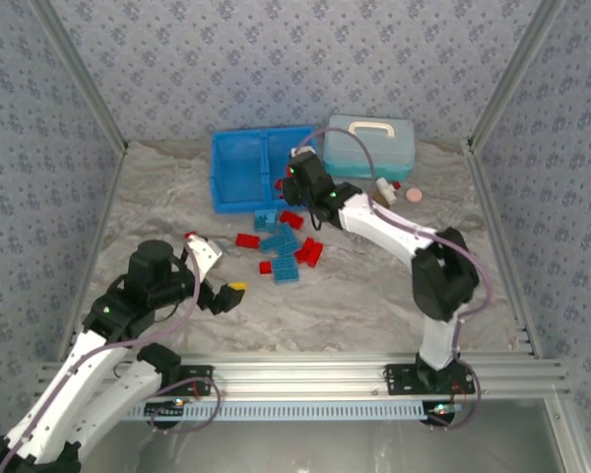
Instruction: Sort the legos into containers by color
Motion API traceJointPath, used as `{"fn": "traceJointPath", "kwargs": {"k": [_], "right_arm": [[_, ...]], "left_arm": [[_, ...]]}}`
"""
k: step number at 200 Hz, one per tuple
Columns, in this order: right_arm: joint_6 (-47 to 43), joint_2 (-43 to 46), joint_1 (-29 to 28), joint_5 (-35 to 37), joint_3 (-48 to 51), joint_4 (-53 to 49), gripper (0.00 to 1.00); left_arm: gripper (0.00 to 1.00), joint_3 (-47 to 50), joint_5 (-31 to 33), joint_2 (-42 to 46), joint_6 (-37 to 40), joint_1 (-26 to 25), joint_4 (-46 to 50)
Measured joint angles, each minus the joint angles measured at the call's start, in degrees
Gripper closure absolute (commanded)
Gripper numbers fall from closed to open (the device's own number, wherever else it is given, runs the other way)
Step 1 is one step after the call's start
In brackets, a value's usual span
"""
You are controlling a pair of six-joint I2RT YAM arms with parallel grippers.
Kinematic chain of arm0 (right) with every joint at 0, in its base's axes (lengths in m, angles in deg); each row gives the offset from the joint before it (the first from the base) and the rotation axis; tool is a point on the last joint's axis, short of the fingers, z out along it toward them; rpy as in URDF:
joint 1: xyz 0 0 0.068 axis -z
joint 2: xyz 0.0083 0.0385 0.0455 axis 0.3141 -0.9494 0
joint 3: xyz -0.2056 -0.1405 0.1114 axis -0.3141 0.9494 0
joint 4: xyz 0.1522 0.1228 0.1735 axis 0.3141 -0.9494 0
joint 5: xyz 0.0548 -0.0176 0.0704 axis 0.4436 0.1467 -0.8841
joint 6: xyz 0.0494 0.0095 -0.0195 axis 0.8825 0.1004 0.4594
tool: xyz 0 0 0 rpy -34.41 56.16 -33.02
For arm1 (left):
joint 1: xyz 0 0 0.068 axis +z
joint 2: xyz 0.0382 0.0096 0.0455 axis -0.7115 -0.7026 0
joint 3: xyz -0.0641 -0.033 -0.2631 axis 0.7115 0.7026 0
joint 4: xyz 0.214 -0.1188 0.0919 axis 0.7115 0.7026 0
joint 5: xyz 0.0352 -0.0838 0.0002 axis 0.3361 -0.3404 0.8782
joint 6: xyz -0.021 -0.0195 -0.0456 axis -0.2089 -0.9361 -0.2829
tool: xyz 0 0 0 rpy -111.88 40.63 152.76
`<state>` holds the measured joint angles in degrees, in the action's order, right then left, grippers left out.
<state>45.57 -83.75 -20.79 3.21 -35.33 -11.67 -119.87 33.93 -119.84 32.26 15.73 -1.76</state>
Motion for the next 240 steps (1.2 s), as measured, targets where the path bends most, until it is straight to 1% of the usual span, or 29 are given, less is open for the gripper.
{"fn": "traceJointPath", "kwargs": {"k": [37,56,68,88,103,113,138,159,172,183,212,227,240], "right_arm": [[-2.5,-15.2,3.1,-1.6,-14.3,-2.0,0.71],[-2.7,-20.4,4.0,-2.0,-18.4,-3.2,0.68],[-2.7,-22.8,4.4,-2.5,-20.1,-4.3,0.64],[-2.8,-25.4,4.8,-3.3,-22.2,-6.0,0.57],[-2.8,-25.9,4.9,-3.9,-23.0,-7.3,0.55],[-2.9,-25.9,4.9,-4.2,-23.7,-8.0,0.51],[-3.0,-24.8,4.6,-4.4,-24.2,-8.9,0.5],[-2.9,-20.6,4.1,-4.5,-21.1,-9.1,0.5],[-2.8,-14.9,3.4,-3.8,-16.0,-9.1,0.48],[-1.3,-8.6,2.3,-1.9,-10.1,-8.6,0.45],[5.4,9.2,-2.0,4.1,8.0,-6.8,0.45],[9.4,15.1,-4.0,5.7,15.8,-6.0,0.43],[12.6,17.3,-4.9,6.3,21.2,-5.3,0.41]], "left_arm": [[0.01,0.0,0.4,0.3,0.0,0.0,0.0],[0.01,0.0,0.6,0.3,0.0,0.0,0.0],[0.01,0.0,0.6,0.3,0.0,0.0,0.0],[0.01,0.0,0.6,0.2,0.0,0.0,0.0],[0.01,0.0,0.6,0.2,0.0,0.0,0.0],[0.01,0.0,0.6,0.2,0.0,0.0,0.0],[0.01,0.0,0.6,-0.3,0.0,0.0,0.1],[0.01,0.0,0.6,-0.5,0.0,0.0,0.0],[0.01,0.0,0.6,-0.5,0.0,0.0,0.0],[0.01,0.0,0.6,-0.5,0.0,0.0,0.0],[0.01,0.0,0.6,-0.4,0.0,0.0,0.0],[0.01,0.0,0.6,-0.5,0.0,0.0,0.0],[0.01,0.0,0.6,-0.5,0.0,0.0,0.0]]}}
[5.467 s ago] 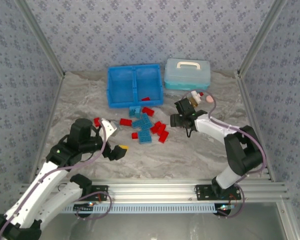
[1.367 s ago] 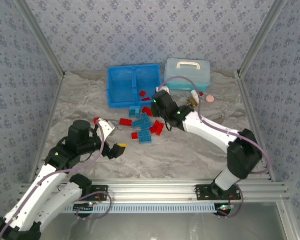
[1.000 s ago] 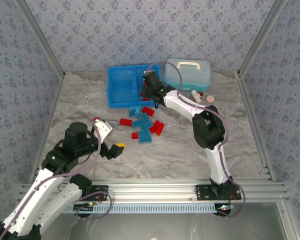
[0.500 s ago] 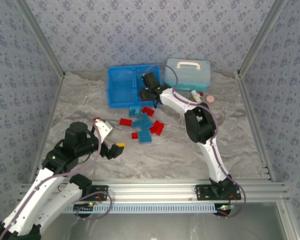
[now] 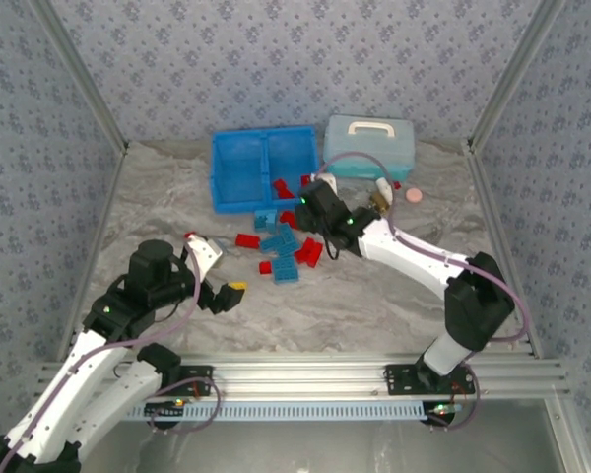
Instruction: Sort the legos into containers by color
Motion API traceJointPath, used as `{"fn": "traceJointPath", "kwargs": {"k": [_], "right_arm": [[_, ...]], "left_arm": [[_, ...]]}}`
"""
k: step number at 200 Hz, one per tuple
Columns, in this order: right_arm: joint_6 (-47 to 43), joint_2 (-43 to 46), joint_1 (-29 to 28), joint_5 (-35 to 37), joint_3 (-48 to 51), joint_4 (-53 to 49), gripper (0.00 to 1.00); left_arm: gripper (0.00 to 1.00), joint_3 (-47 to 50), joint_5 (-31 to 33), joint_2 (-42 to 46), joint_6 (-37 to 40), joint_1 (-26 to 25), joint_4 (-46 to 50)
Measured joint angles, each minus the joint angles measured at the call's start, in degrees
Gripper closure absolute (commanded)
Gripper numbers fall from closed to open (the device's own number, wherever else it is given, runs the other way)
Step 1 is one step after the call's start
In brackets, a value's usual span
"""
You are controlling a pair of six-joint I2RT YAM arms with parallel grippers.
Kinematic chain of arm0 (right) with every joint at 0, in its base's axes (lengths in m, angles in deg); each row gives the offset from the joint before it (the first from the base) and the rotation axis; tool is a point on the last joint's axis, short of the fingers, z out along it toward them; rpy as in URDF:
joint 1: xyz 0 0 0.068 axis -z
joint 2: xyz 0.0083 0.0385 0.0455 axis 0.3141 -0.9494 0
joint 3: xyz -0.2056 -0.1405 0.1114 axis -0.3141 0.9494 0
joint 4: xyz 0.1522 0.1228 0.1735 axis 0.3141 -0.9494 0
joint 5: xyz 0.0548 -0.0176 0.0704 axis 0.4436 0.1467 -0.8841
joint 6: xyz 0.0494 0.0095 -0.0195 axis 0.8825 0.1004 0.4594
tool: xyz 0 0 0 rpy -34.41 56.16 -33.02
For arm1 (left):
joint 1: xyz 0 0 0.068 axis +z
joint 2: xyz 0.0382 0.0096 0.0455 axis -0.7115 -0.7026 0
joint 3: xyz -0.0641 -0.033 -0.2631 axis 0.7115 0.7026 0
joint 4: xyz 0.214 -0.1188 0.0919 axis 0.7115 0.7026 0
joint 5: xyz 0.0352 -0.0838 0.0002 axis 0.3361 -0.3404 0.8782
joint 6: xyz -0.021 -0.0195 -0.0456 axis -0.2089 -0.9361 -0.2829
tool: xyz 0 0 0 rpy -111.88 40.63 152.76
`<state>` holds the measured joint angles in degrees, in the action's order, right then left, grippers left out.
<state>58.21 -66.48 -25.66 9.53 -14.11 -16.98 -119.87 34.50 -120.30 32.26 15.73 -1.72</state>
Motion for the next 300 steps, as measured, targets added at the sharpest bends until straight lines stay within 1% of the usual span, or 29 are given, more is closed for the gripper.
{"fn": "traceJointPath", "kwargs": {"k": [10,25,41,70,125,137,154,185,192,229,249,268,300], "right_arm": [[2.6,0.0,-0.8,0.3,4.0,0.0,0.39],[5.6,-1.6,-1.6,0.2,7.3,-0.3,0.35],[7.8,-3.8,-2.2,-0.2,8.6,-0.1,0.36],[10.9,-6.6,-1.6,-2.2,9.1,2.4,0.42],[13.1,-11.3,-0.7,-4.0,9.1,6.1,0.53],[13.7,-12.0,-0.5,-4.5,9.1,6.6,0.58],[14.2,-12.3,-0.5,-4.8,9.1,6.8,0.66],[14.9,-12.1,-0.5,-4.6,9.8,7.6,0.73],[14.8,-11.9,-0.5,-4.6,9.9,7.6,0.77],[12.8,-7.8,-0.5,-2.4,10.3,5.2,0.78],[10.3,-4.0,-0.8,-0.9,8.3,3.0,0.77],[7.3,-2.0,-1.4,0.0,3.2,2.3,0.77],[0.7,-4.1,-1.5,-0.3,-7.6,3.4,0.77]], "left_arm": [[0.01,0.0,0.0,0.0,0.0,0.0,0.0],[0.01,0.0,0.0,-0.2,0.0,0.0,0.0],[0.01,0.0,0.0,-0.4,0.0,0.0,0.0],[0.01,0.0,0.0,-0.4,-0.2,0.0,0.0],[0.01,0.0,0.0,-0.4,-0.2,0.0,0.0],[0.01,0.0,0.0,-0.4,-0.2,0.0,0.0],[0.01,0.0,0.0,-0.4,-0.2,0.0,0.0],[0.01,0.0,0.0,-0.4,-0.2,0.0,0.0],[0.01,0.0,0.0,-0.4,-0.2,0.0,0.0],[0.01,0.0,0.0,-0.4,-0.2,0.0,0.0],[0.01,0.0,0.0,-0.4,-0.2,0.0,0.0],[0.01,0.0,0.0,-0.4,-0.2,0.0,0.0],[0.01,0.0,0.0,0.6,-0.2,0.0,0.0]]}}
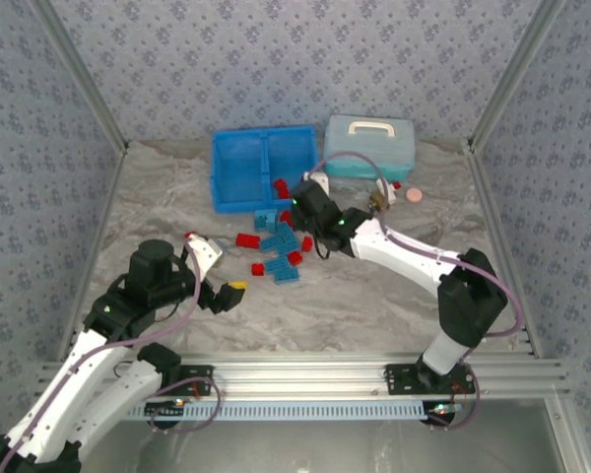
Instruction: Sort the legos into containers by color
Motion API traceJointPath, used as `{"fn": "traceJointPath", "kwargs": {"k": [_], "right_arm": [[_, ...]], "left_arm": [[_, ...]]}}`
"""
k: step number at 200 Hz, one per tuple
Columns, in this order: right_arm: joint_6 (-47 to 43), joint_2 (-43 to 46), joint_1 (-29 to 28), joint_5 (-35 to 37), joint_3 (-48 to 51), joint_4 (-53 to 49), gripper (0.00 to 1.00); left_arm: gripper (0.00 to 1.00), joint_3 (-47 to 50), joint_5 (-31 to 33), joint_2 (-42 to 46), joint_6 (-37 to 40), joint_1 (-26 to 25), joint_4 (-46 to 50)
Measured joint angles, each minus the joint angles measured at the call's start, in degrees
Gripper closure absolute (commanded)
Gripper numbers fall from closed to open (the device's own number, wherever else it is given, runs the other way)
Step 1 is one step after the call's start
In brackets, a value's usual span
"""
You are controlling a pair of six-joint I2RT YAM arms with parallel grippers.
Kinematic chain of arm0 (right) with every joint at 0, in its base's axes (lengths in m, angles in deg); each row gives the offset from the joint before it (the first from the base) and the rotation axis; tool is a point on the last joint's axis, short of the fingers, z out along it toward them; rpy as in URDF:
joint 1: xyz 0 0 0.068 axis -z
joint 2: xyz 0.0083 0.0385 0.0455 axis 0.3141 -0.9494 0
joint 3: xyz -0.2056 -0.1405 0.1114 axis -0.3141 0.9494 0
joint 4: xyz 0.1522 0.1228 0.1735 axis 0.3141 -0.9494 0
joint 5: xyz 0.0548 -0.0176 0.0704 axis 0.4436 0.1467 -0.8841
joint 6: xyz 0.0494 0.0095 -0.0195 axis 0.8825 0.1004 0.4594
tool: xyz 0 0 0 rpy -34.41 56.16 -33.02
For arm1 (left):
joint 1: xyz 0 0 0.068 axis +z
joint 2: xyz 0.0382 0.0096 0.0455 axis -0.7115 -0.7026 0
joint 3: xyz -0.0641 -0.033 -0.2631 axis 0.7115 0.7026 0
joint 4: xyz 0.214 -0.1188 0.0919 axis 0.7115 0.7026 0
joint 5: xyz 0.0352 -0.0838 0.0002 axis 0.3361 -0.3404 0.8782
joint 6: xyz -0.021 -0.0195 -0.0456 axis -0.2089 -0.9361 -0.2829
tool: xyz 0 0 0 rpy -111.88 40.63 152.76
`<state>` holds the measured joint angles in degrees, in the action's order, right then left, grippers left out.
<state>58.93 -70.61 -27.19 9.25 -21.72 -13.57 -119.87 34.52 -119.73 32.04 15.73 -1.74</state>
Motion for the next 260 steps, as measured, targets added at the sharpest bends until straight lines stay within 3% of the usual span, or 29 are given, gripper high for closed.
{"fn": "traceJointPath", "kwargs": {"k": [73,145,174,236,260], "right_arm": [[-9.7,-24.2,6.7,-3.5,-25.7,1.6,0.75],[-12.5,-43.5,11.9,-7.4,-46.4,-3.1,0.73],[-12.6,-52.1,12.5,-9.1,-60.1,-6.8,0.71],[-12.3,-55.6,13.0,-10.9,-64.7,-11.4,0.57],[-13.0,-55.6,13.1,-11.2,-66.0,-12.3,0.58]], "left_arm": [[0.01,0.3,0.0,1.2,0.0,0.0,-0.2],[0.01,0.3,0.0,1.1,0.0,0.0,-0.2],[0.01,0.3,0.0,0.9,0.0,0.0,-0.2],[0.01,0.3,0.0,0.9,0.0,0.0,-0.2],[0.01,0.3,0.0,0.9,0.0,0.0,-0.2]]}}
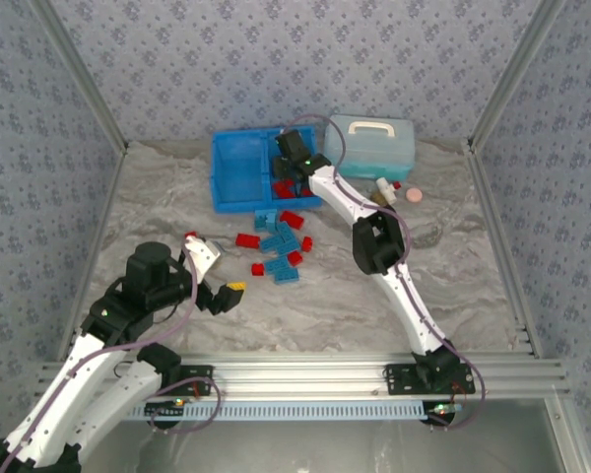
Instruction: Sort the legos into containers by color
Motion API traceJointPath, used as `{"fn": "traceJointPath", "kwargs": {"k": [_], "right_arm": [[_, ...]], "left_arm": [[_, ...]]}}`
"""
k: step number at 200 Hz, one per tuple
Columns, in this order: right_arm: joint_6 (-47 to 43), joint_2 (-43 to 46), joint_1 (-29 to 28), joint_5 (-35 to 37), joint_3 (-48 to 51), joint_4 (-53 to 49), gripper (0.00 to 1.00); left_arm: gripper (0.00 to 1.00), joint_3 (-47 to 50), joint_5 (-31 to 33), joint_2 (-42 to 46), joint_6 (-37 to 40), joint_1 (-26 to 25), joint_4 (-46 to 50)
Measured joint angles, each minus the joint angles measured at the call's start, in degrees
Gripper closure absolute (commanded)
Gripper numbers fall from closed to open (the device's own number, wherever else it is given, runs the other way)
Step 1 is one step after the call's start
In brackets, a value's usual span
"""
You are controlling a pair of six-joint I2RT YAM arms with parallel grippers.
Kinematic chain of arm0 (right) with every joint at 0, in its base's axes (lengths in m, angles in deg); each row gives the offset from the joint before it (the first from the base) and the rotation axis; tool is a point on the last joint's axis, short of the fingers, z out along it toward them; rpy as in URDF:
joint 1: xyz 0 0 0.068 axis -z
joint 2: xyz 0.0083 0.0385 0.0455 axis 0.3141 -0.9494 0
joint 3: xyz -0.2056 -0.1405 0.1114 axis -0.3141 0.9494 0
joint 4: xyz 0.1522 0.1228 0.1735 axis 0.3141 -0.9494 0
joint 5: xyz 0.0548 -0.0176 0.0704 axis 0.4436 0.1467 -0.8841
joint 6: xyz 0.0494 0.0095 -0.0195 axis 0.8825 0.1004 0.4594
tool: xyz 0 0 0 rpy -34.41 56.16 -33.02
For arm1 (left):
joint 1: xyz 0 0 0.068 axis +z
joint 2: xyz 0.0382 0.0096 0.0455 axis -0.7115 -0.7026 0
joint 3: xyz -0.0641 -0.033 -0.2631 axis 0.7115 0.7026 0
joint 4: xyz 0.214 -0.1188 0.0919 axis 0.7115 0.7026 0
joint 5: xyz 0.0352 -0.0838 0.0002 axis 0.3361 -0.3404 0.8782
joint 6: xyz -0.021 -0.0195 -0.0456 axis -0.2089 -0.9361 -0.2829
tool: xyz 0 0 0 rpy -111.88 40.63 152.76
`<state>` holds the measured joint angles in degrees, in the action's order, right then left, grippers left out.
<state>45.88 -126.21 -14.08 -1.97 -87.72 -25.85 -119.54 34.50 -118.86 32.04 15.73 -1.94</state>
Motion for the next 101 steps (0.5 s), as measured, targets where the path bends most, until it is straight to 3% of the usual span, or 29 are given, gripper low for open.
{"fn": "traceJointPath", "kwargs": {"k": [29,48,101], "right_arm": [[-1.3,2.0,-0.2,0.1,0.4,-1.9,0.59],[-1.6,7.8,-0.6,0.8,5.5,-2.8,0.59],[0.7,44.1,-5.0,5.1,45.8,7.0,0.59]], "left_arm": [[0.01,0.0,0.0,-0.3,0.0,0.0,0.0],[0.01,0.0,0.0,-0.3,0.0,0.0,0.0],[0.01,0.0,0.0,-0.3,0.0,0.0,0.0]]}}
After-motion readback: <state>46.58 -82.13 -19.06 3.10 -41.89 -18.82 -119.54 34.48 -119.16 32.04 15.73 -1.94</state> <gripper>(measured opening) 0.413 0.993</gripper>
